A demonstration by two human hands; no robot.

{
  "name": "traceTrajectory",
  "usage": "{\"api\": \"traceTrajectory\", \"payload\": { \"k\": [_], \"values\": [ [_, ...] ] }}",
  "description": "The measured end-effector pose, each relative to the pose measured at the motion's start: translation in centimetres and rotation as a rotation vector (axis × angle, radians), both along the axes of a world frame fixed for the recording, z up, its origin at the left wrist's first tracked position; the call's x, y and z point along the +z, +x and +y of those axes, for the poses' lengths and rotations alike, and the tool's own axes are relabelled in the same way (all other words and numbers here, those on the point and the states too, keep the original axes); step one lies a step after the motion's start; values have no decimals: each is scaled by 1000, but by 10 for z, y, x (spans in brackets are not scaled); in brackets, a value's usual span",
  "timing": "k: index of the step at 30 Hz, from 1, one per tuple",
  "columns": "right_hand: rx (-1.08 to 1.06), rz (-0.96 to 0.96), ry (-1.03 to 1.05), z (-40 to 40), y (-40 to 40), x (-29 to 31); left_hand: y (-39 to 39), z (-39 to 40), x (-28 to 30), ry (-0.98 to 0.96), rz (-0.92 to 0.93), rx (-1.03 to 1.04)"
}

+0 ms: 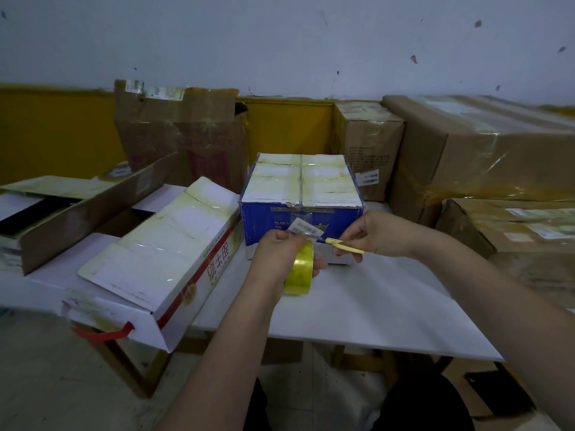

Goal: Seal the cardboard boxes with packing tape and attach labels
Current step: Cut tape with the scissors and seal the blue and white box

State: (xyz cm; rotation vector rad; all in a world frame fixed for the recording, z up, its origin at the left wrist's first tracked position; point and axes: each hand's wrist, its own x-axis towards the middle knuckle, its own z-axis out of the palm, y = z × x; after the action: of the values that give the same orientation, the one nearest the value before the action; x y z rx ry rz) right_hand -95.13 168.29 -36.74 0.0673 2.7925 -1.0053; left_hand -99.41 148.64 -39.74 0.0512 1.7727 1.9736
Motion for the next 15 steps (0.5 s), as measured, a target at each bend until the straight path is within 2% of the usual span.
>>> {"api": "traceTrajectory", "payload": {
  "k": [5,9,15],
  "values": [
    [-6,51,-3,1,0,-9,-1,1,-6,61,5,64],
    [113,95,89,-1,11,-18,2,-6,-11,103,22,69],
    [130,-10,33,13,45,-27,10,-19,-19,167,63,14]
  ]
}}
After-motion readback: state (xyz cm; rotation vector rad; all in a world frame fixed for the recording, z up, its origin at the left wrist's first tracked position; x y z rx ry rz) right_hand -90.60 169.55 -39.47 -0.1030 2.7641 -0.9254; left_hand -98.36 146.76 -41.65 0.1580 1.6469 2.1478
